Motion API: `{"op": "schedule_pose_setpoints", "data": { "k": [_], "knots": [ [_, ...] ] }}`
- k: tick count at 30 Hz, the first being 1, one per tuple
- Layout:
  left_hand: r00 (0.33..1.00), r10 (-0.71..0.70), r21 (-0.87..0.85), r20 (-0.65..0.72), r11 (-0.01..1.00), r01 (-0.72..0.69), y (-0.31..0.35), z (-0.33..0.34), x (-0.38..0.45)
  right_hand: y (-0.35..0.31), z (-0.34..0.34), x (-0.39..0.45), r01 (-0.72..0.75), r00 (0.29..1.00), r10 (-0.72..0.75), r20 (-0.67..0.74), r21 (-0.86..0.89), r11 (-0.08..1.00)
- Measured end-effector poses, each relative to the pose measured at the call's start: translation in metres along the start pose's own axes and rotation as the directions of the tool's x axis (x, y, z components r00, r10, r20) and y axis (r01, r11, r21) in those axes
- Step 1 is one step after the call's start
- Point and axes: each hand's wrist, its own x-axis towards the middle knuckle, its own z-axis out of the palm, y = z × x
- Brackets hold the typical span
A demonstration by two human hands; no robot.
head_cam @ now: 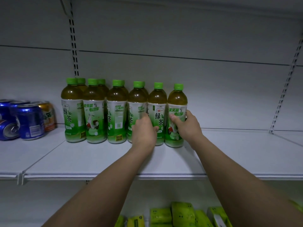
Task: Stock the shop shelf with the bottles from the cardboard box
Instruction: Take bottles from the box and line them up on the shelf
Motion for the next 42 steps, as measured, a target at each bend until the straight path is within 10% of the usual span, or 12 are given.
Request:
{"op": "schedule_pose_setpoints", "data": {
  "k": [9,15,20,42],
  "knots": [
    [0.989,0.1,0.019,0.106,0.995,-0.103,-0.019,-0.023,-0.015,0.014,-0.006,-0.023,-0.082,0.993,0.099,0.061,-0.233,0.969],
    [0.962,0.27,0.21,0.041,0.939,-0.273,-0.033,-0.031,-0.023,0.005,-0.008,-0.04,0.124,0.951,-0.245,-0.188,-0.492,0.862],
    [0.921,0.382,0.365,-0.072,0.87,-0.332,-0.04,-0.031,-0.015,-0.016,0.005,-0.039,0.255,0.891,-0.435,-0.134,-0.644,0.721],
    [0.913,0.407,0.457,-0.039,0.82,-0.346,-0.074,-0.01,0.021,0.003,0.085,0.038,0.322,0.666,-0.692,-0.28,-0.729,0.605]
  ]
}}
